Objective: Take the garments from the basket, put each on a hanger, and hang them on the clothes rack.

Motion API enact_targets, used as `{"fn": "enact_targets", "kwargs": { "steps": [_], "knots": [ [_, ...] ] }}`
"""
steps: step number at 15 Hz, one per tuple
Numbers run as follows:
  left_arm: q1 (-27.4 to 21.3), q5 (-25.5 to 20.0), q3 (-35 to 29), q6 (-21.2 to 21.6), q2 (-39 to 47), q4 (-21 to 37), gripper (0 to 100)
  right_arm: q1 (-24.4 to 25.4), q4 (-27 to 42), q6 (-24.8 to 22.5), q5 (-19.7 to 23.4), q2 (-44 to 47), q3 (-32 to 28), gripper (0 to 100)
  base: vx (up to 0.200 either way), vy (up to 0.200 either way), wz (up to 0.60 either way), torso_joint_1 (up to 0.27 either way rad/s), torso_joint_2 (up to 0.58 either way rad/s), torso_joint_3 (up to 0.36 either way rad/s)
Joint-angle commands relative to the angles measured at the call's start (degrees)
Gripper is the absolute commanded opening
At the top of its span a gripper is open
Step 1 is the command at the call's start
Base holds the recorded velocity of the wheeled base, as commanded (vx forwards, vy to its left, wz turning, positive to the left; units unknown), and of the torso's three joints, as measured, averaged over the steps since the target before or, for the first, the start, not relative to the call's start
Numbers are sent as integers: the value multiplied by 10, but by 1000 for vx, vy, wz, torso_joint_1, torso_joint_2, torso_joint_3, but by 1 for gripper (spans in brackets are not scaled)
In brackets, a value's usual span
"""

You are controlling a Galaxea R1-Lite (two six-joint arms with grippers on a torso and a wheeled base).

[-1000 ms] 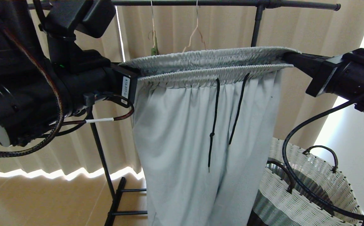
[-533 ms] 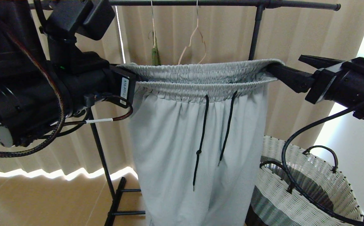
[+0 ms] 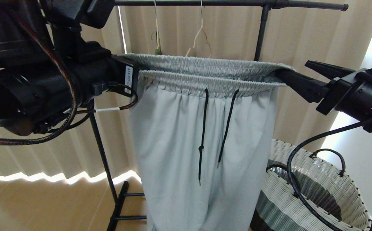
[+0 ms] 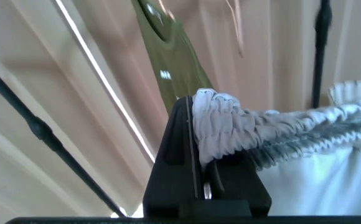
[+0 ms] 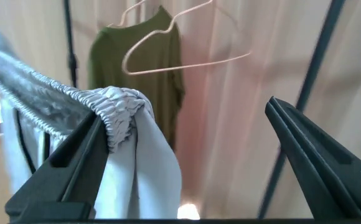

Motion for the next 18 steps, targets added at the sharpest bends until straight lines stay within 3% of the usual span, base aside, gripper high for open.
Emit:
{"fn": "enact_targets", "kwargs": {
  "steps": [1, 3, 6, 11, 13, 15, 18],
  "knots": [
    [8, 25, -19, 0, 33, -11, 0, 1, 3, 13, 4, -26, 8, 100, 0, 0, 0, 0, 0, 0],
    [8, 50, -30, 0, 56, -29, 0, 1, 7, 45, 46, -57, 25, 100, 0, 0, 0, 0, 0, 0],
    [7, 52, -37, 2, 67, -41, 0, 1, 7, 57, 91, -84, 53, 100, 0, 0, 0, 0, 0, 0],
    [7, 54, -37, 4, 65, -39, 0, -1, 8, 52, 90, -80, 65, 100, 0, 0, 0, 0, 0, 0],
    [8, 54, -24, 5, 58, -36, 0, -46, 39, 21, 86, -77, 64, 100, 0, 0, 0, 0, 0, 0],
    [8, 54, 31, 23, 12, -27, 0, -123, 119, -78, 61, -80, 60, 100, 0, 0, 0, 0, 0, 0],
    [8, 54, 108, 45, -46, -22, 0, -135, 196, -96, -63, -85, 60, 100, 0, 0, 0, 0, 0, 0]
  ]
}}
